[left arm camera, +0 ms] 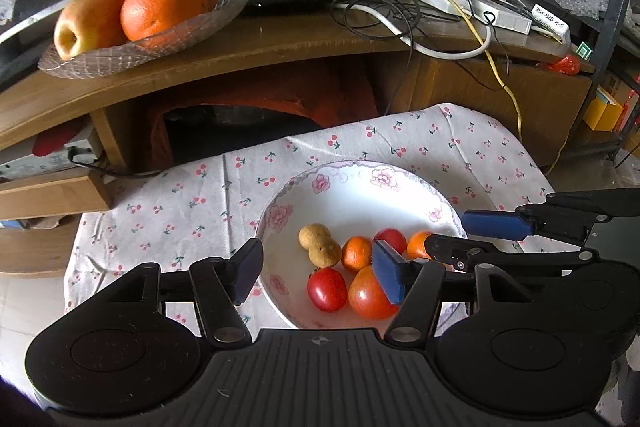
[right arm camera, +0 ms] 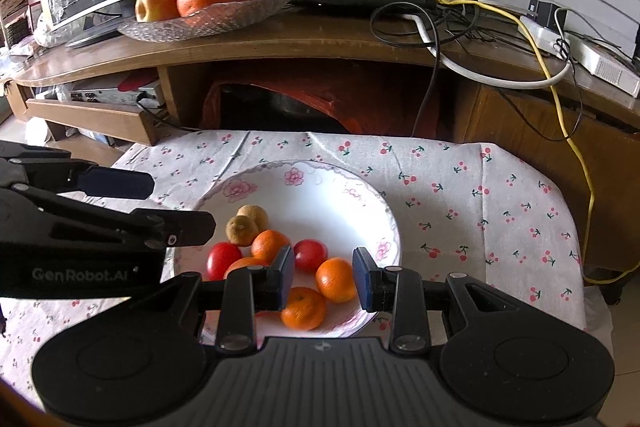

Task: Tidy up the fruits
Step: 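Open the right tool to drop the mandarin into the bowl, then withdraw both tools toward the remaining brown fruit and red tomato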

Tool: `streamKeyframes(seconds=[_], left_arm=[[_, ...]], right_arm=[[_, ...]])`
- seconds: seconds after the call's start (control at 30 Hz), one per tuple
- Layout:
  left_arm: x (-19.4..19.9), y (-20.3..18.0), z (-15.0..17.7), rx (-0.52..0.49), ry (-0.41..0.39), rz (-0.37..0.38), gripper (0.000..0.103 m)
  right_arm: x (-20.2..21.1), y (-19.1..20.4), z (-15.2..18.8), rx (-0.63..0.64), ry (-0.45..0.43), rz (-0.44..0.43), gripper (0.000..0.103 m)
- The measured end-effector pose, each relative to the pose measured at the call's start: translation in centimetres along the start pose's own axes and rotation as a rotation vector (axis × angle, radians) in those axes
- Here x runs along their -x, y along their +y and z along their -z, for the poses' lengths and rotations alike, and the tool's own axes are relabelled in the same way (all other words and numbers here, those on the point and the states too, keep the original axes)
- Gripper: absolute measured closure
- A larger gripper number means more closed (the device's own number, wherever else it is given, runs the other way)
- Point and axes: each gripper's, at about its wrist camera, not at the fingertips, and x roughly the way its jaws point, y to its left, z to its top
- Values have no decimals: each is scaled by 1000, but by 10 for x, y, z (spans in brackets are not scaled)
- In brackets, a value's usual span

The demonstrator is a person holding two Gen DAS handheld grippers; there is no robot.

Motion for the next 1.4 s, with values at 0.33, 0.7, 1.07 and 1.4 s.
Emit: streamKeyframes(seconds=[0.33,0.7,1.07,1.4], left_arm=[[21,8,14,-5,-3,3,34],[45,31,36,8,2,-4,30],[48,39,50,-4,29,52,23],[42,55,56,37,50,46,23]], right_arm=[[17,19,12,-31,1,-10,70],[28,55,25,-18,14,-50,68],[27,99,39,62,26,-138,61],[17,95,43,58,57,-128,60]])
